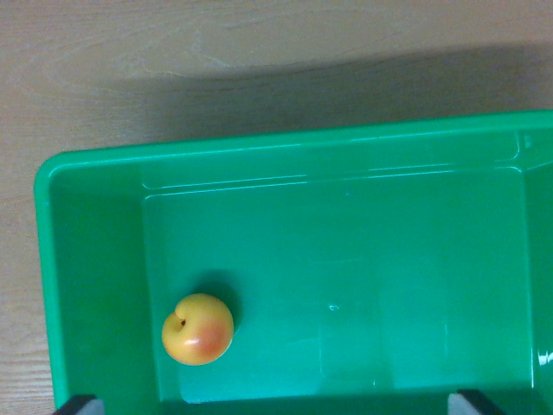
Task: Pick fruit
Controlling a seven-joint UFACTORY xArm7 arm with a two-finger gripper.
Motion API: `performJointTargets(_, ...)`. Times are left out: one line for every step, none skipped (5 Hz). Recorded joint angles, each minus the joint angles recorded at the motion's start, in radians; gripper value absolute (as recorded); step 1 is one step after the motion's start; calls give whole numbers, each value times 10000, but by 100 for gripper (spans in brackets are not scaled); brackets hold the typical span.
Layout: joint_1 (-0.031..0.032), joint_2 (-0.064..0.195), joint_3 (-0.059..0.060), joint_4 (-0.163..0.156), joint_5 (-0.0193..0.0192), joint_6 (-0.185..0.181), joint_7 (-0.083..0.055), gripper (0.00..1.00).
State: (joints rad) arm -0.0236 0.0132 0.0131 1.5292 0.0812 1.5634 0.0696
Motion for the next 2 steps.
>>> performJointTargets(26, 36, 25, -159, -8, -204, -55, 0)
performJointTargets(26, 36, 25, -159, -8, -204, -55, 0)
